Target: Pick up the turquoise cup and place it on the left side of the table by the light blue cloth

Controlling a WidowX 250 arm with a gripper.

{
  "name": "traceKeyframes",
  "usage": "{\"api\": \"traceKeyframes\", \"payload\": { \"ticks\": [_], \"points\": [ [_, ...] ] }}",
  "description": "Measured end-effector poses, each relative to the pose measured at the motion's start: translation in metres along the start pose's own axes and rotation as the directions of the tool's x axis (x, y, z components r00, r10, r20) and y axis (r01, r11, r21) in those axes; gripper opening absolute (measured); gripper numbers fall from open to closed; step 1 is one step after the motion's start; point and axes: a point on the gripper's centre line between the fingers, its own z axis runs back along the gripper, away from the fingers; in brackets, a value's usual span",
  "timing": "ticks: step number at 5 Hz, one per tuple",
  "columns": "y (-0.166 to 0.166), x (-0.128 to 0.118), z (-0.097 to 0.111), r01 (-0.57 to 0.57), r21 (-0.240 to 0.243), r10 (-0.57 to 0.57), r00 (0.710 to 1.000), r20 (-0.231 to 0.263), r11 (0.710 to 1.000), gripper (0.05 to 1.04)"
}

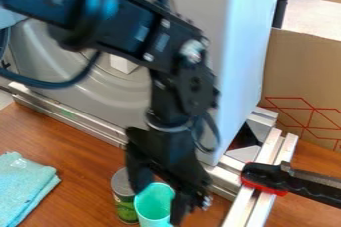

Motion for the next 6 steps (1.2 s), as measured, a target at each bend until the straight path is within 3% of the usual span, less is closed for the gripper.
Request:
{"api": "traceKeyframes", "payload": {
  "ticks": [2,3,4,6],
  "points": [
    [-0.012,0.015,-0.023,0.014,0.013,-0.014,1.000,0.017,1.000,1.000],
    [-0.009,0.021,-0.026,0.007,0.048,-0.007,1.000,0.010,0.999,1.000],
    [-0.005,0.020,-0.026,0.016,0.073,-0.015,1.000,-0.022,0.997,1.000],
    [0.004,0.019,-0.040,0.009,0.060,-0.004,0.997,-0.077,0.998,1.000]
  ]
}}
